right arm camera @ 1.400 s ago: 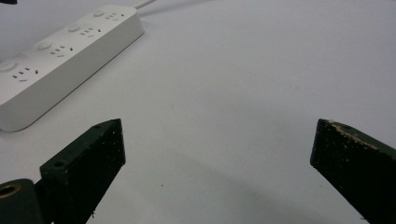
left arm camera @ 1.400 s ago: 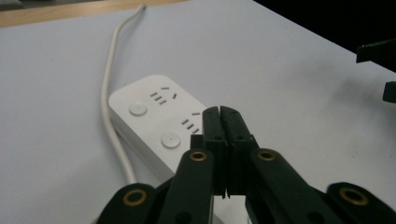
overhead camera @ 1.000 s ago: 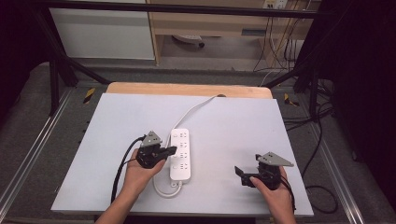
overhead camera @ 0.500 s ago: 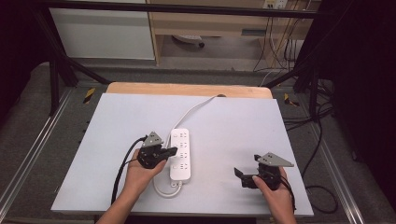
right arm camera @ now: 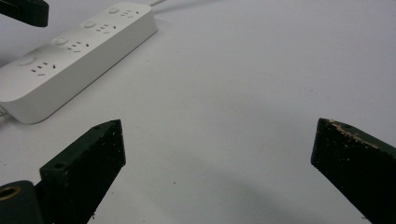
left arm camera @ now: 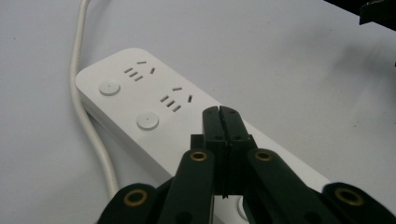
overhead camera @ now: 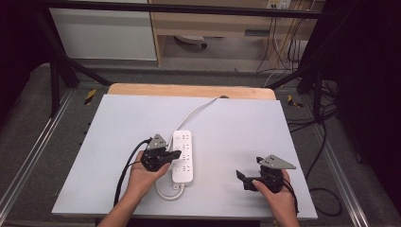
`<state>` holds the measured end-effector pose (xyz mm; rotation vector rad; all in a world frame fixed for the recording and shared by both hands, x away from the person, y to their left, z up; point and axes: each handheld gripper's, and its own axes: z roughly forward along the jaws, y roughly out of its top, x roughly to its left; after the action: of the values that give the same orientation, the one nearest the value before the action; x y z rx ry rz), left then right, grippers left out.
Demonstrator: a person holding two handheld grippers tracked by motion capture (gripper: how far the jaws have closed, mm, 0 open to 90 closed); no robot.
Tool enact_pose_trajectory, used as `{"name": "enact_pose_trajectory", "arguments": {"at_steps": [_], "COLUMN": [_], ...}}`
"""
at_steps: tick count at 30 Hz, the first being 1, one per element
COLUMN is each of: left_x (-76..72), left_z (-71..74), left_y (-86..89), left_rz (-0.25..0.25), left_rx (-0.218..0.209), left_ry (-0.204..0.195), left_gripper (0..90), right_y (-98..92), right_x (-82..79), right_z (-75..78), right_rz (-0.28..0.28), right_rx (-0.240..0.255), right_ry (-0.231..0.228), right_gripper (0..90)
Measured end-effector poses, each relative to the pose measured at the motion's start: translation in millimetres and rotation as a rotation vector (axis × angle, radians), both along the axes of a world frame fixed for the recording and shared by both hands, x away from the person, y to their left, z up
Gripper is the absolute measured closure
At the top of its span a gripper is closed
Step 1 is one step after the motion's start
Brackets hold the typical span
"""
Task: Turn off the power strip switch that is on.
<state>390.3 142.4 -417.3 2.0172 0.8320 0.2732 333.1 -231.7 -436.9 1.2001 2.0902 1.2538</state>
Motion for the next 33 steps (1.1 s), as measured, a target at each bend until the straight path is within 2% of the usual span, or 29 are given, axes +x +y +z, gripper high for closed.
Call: {"name": "enact_pose_trajectory", "arguments": {"at_steps": [11, 15, 18, 20, 33], "left_x": [1.7, 2.6, 2.6, 3.5, 5.3], "left_z": [4.2, -0.3, -2.7, -3.9, -10.1], "left_y": [8.6, 6.8, 3.8, 3.3, 0.2], "left_rz": [0.026, 0.021, 0.026, 0.028, 0.025], "left_rx": [-0.015, 0.006, 0.04, 0.033, 0.069], "left_ry": [-0.004, 0.005, -0.011, -0.005, -0.005], "left_gripper": [90.0, 90.0, 90.0, 90.0, 90.0], "right_y": [2.0, 1.0, 2.5, 2.7, 1.0], "right_x": [-0.6, 1.2, 0.7, 0.0, 0.4], "right_z": [1.2, 0.3, 0.6, 0.7, 1.2], "right_rz": [-0.035, -0.033, -0.027, -0.025, -0.024], "right_rx": [-0.014, -0.01, -0.014, -0.016, -0.015], "right_ry": [-0.017, -0.004, -0.002, -0.001, 0.005], "right_gripper": [4.3, 4.4, 4.4, 4.4, 4.4]}}
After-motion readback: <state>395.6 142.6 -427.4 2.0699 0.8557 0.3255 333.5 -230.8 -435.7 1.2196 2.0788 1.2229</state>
